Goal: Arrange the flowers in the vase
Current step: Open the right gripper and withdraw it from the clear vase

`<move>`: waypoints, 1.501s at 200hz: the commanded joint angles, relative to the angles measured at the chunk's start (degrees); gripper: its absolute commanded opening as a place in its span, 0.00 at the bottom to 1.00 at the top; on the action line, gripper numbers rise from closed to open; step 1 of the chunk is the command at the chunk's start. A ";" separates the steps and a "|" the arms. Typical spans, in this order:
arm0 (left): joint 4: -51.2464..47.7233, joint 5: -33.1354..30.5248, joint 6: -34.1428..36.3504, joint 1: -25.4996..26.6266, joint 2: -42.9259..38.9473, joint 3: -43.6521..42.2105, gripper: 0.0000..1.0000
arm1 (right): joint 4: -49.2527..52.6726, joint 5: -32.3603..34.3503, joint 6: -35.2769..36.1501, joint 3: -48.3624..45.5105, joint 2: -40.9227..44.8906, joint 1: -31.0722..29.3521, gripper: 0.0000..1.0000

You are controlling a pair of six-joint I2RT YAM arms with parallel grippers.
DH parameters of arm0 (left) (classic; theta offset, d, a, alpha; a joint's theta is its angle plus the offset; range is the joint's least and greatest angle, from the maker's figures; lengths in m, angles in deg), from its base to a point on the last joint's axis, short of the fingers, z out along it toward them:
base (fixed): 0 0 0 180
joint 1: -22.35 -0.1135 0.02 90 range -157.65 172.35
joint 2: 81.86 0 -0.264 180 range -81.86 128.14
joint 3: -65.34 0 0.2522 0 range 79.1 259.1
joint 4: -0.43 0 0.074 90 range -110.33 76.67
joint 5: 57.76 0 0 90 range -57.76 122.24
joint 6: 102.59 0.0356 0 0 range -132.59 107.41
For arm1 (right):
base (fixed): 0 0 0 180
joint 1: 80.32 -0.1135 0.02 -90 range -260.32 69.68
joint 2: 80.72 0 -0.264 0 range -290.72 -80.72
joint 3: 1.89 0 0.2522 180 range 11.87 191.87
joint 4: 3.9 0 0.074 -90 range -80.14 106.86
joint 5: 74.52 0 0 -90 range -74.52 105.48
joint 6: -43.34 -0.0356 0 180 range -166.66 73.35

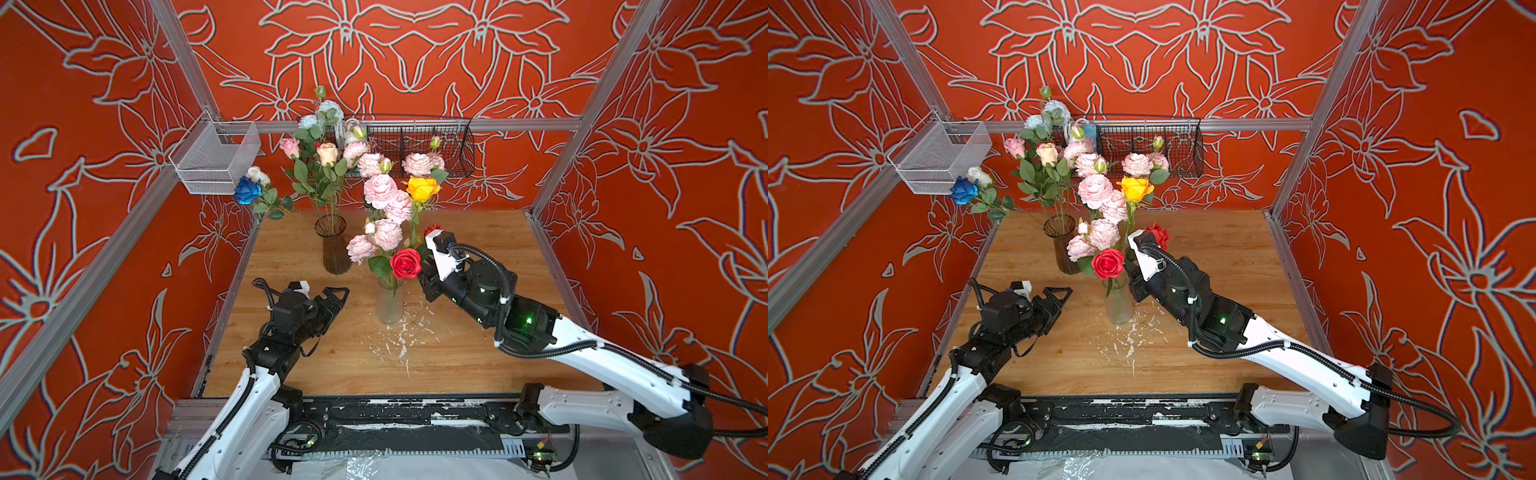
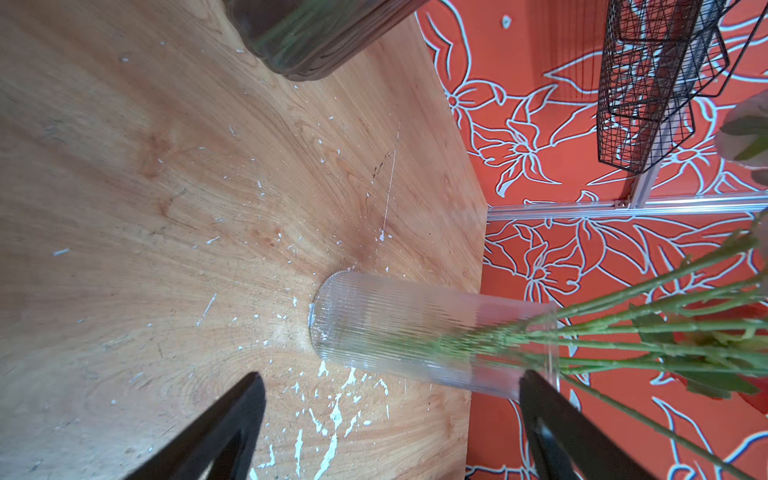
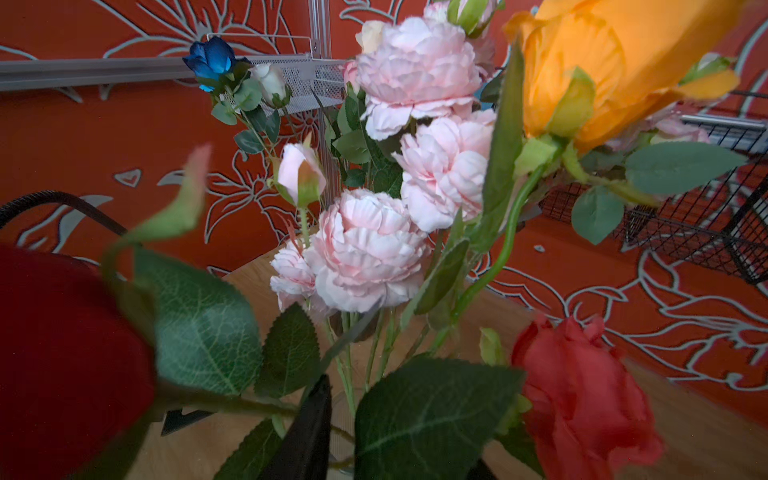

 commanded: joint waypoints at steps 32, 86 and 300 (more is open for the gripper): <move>0.46 -1.76 1.55 0.35 -2.31 0.42 0.95 | 7.52 4.51 -1.59 2.28 3.22 -0.29 0.48; 1.09 -1.76 2.69 0.41 -1.67 0.74 0.96 | 7.78 2.67 -1.62 2.81 9.62 -0.29 0.59; 10.98 -6.04 9.04 5.81 26.02 2.76 0.89 | 30.21 37.47 -28.61 -26.68 49.39 -0.29 0.65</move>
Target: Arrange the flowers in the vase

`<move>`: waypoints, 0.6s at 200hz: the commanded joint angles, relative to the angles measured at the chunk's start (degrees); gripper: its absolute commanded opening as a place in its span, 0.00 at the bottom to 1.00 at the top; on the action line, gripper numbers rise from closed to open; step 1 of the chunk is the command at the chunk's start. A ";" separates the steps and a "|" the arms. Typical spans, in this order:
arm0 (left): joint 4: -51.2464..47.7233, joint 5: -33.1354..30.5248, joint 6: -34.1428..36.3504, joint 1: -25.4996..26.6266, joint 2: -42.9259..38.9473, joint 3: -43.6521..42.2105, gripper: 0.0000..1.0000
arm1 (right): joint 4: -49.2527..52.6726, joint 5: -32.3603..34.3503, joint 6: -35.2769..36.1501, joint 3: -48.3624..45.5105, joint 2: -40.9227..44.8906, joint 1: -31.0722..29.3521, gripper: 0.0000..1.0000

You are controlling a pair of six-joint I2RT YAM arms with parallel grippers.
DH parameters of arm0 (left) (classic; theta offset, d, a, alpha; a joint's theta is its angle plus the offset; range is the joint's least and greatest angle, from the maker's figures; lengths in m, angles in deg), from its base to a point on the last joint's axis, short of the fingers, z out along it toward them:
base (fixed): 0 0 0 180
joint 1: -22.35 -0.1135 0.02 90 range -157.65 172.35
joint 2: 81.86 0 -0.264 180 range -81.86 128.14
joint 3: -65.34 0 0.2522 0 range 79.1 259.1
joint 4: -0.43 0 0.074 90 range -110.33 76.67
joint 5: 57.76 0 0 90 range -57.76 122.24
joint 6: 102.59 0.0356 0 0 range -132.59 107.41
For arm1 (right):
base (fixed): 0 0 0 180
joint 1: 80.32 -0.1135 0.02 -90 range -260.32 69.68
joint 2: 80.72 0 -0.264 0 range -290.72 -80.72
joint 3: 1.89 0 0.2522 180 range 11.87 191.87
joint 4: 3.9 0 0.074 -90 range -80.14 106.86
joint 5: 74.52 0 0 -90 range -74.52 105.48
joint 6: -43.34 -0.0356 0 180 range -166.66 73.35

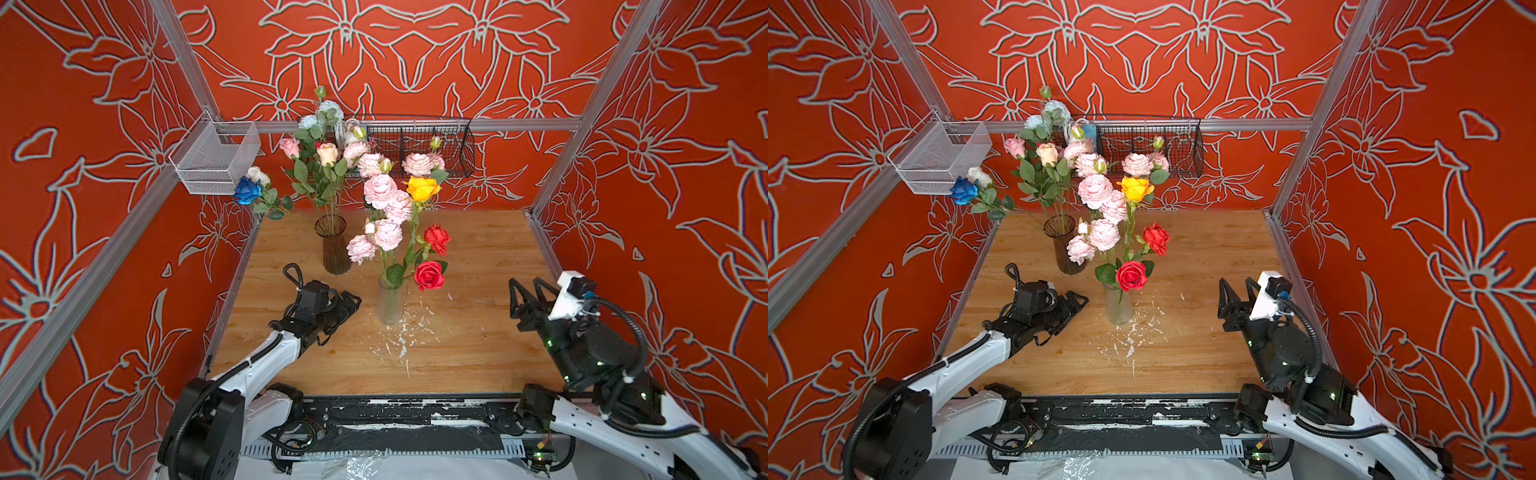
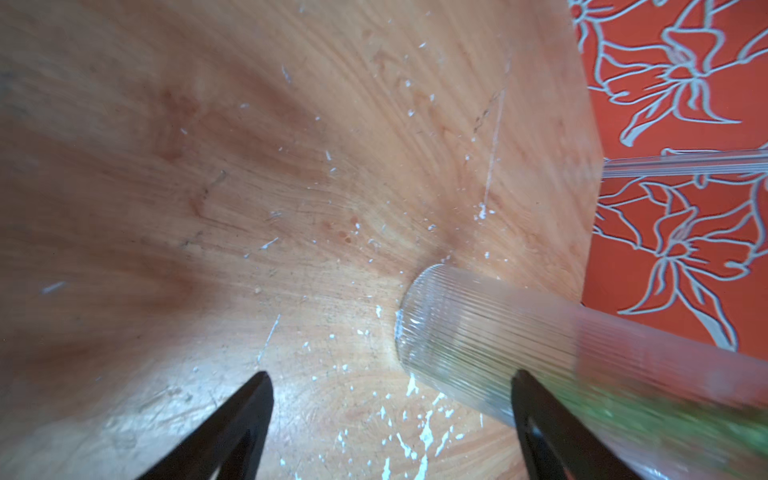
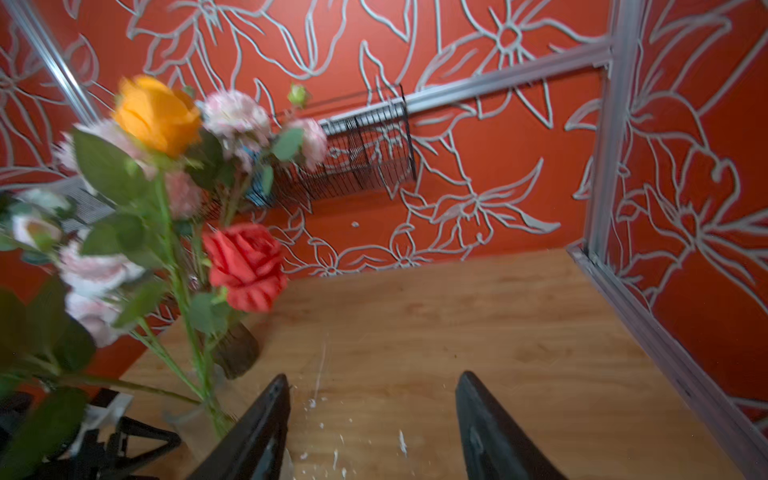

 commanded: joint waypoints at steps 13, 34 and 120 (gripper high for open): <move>4.29 -4.85 0.69 2.30 1.67 0.68 0.89 | 11.44 7.88 -14.15 -6.59 6.75 -0.29 0.65; 4.93 -5.47 0.42 4.02 5.35 1.64 0.89 | 10.94 8.73 -14.15 -8.92 7.97 -0.29 0.65; 8.51 -7.26 -1.09 7.83 14.46 3.83 0.89 | 8.46 8.83 -10.64 -10.17 7.87 -0.24 0.65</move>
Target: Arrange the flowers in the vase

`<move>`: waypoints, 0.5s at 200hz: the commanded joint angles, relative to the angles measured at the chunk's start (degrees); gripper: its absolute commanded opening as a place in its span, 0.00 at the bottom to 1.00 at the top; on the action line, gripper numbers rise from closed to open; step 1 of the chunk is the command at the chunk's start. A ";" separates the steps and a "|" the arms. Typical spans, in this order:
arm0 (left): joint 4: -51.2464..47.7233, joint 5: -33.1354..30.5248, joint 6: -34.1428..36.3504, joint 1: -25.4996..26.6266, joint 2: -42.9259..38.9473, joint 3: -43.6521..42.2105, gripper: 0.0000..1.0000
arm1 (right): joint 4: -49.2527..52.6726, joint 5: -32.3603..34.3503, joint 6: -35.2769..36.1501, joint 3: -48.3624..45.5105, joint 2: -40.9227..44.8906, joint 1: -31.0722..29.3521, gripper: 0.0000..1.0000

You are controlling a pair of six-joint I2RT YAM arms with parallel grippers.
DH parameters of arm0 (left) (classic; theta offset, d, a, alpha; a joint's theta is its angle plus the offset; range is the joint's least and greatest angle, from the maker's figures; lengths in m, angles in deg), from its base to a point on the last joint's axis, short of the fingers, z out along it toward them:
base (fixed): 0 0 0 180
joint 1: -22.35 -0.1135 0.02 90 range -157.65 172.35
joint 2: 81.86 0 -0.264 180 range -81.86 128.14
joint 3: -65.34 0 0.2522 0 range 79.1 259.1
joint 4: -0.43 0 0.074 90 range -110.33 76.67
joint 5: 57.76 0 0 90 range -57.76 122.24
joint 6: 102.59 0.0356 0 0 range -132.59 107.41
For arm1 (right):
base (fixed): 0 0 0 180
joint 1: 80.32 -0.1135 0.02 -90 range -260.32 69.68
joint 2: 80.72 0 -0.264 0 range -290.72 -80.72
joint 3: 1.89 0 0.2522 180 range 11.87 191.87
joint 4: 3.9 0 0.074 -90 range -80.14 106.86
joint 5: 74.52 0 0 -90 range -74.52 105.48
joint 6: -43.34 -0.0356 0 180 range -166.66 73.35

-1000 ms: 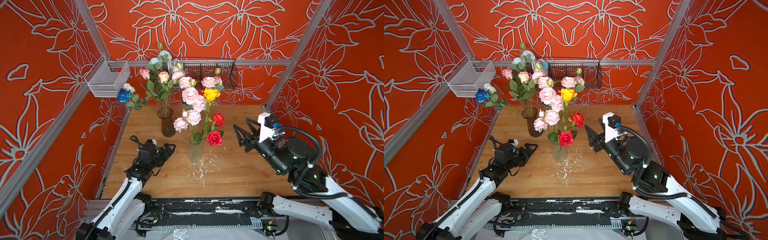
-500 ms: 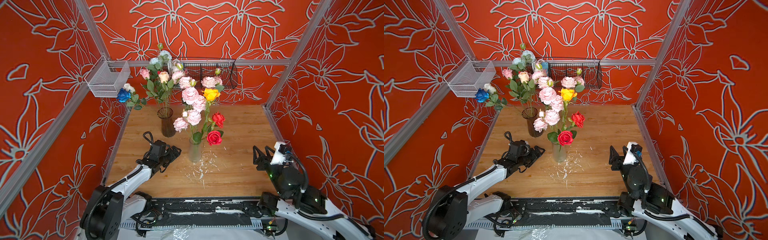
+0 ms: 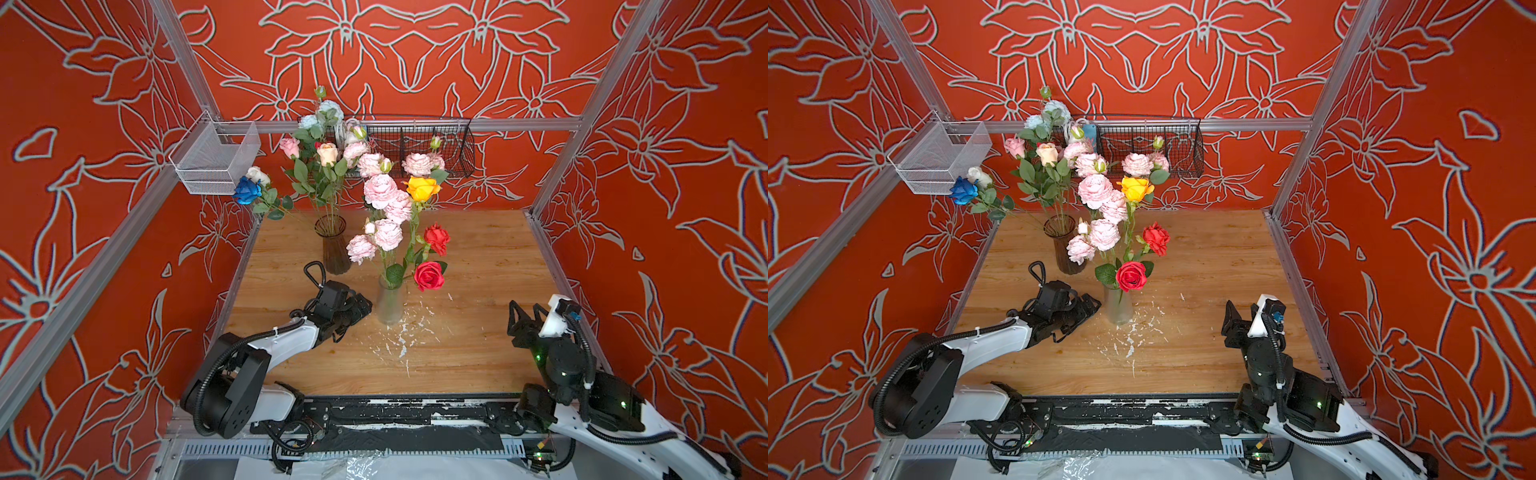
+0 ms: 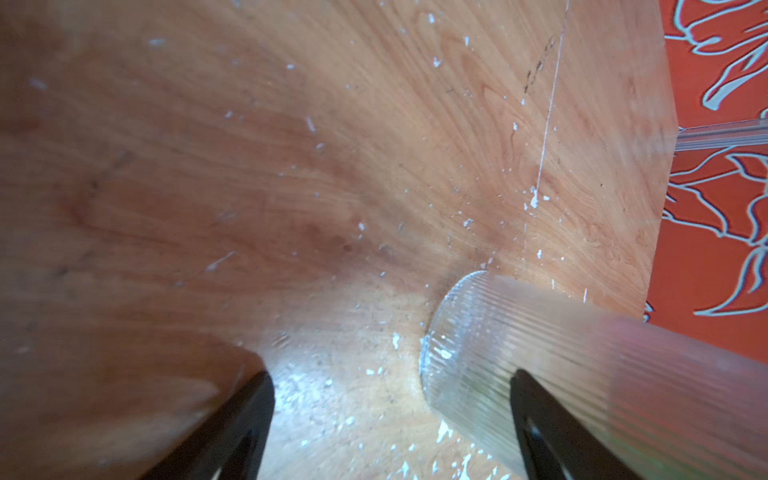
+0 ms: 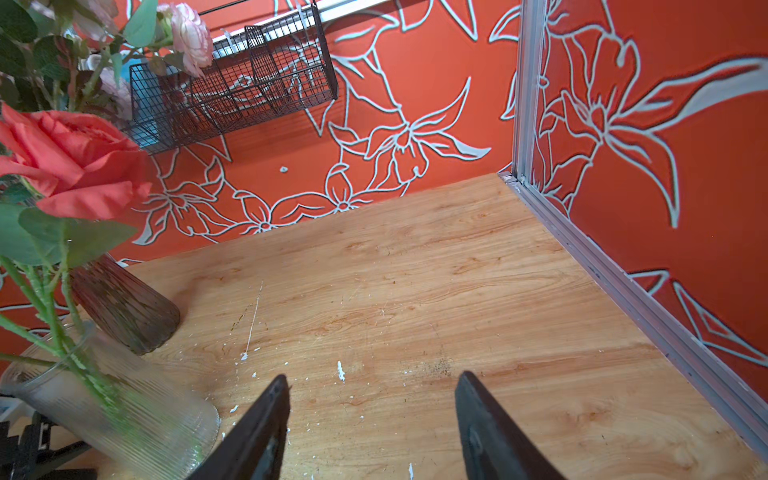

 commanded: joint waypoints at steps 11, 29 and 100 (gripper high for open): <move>1.58 -1.15 -0.04 1.15 1.76 1.73 0.89 | -0.87 1.66 -0.23 -0.81 0.59 -0.22 0.65; 1.58 -0.93 0.25 1.62 2.52 2.41 0.89 | -0.93 1.70 -0.13 -0.64 0.60 -0.27 0.65; 2.31 0.21 1.47 2.78 4.05 3.76 0.89 | -0.76 1.66 0.05 0.16 0.18 -0.22 0.65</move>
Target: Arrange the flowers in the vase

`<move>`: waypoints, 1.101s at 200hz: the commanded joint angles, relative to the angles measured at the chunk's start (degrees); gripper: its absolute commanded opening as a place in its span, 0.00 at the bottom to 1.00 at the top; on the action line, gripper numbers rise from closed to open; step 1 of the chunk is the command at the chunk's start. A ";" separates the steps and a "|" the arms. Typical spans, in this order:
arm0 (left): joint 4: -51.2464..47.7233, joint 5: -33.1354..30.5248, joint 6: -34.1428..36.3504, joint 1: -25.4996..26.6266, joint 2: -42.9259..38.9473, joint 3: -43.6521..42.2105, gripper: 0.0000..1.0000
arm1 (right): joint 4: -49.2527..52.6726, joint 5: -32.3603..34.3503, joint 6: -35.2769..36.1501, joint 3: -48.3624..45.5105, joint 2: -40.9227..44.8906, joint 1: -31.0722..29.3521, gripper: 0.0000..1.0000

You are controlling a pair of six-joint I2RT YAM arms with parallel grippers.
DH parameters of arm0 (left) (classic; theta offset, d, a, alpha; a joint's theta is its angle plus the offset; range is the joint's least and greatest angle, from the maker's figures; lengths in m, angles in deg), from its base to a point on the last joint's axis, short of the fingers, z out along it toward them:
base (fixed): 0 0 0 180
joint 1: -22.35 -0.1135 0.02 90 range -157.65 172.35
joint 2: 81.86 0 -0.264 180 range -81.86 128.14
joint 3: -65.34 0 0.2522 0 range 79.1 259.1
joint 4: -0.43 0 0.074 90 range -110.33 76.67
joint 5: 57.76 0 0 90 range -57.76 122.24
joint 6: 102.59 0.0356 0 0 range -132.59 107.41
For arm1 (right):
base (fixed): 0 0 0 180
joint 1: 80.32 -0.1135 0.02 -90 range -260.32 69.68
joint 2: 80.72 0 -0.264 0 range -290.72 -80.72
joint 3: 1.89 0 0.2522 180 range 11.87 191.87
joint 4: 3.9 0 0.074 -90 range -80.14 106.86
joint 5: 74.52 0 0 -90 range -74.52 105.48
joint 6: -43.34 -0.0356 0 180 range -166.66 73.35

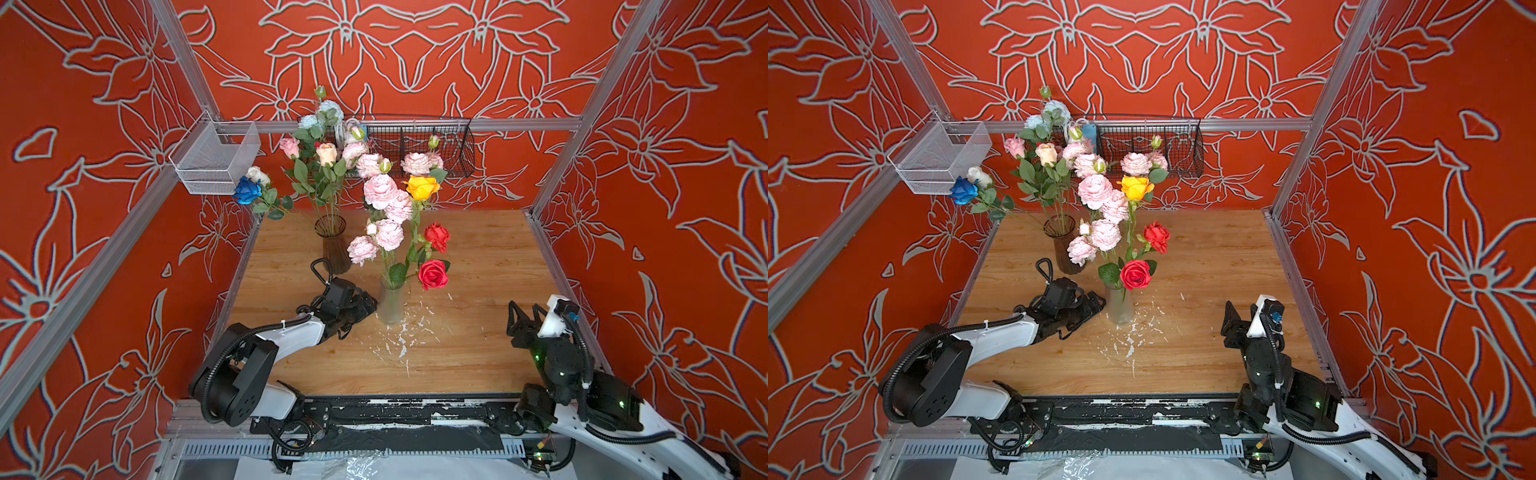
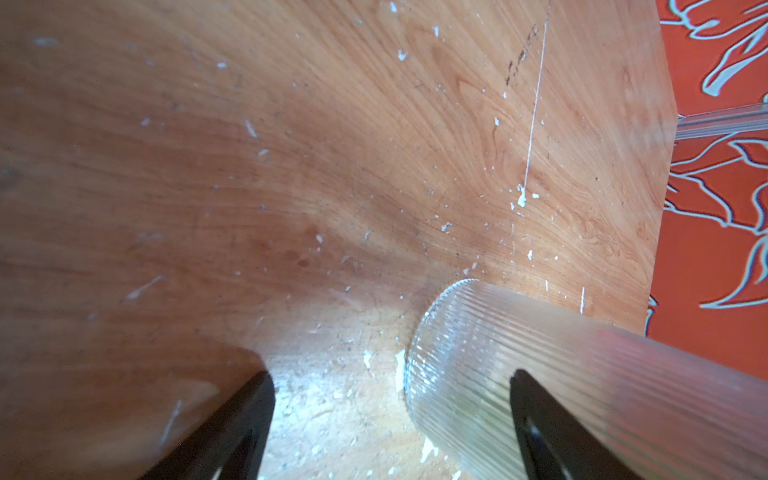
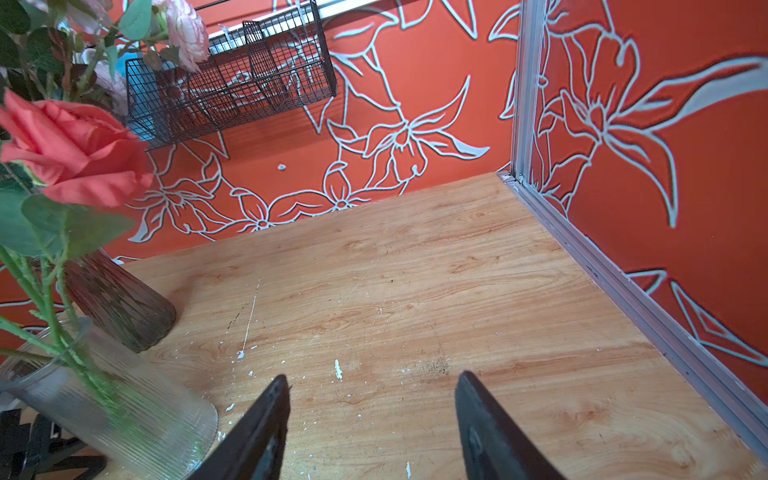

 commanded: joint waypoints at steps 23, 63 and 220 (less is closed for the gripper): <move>0.86 -0.05 1.52 0.84 0.27 1.53 0.89 | -0.53 1.53 -0.06 0.82 0.08 -0.26 0.65; 1.22 0.31 1.95 1.41 0.38 1.95 0.89 | -0.60 1.26 -0.37 0.79 0.60 -0.26 0.65; -2.82 -4.12 5.30 4.80 -5.03 2.72 0.91 | -1.53 2.12 -0.67 2.49 -3.12 -0.21 0.65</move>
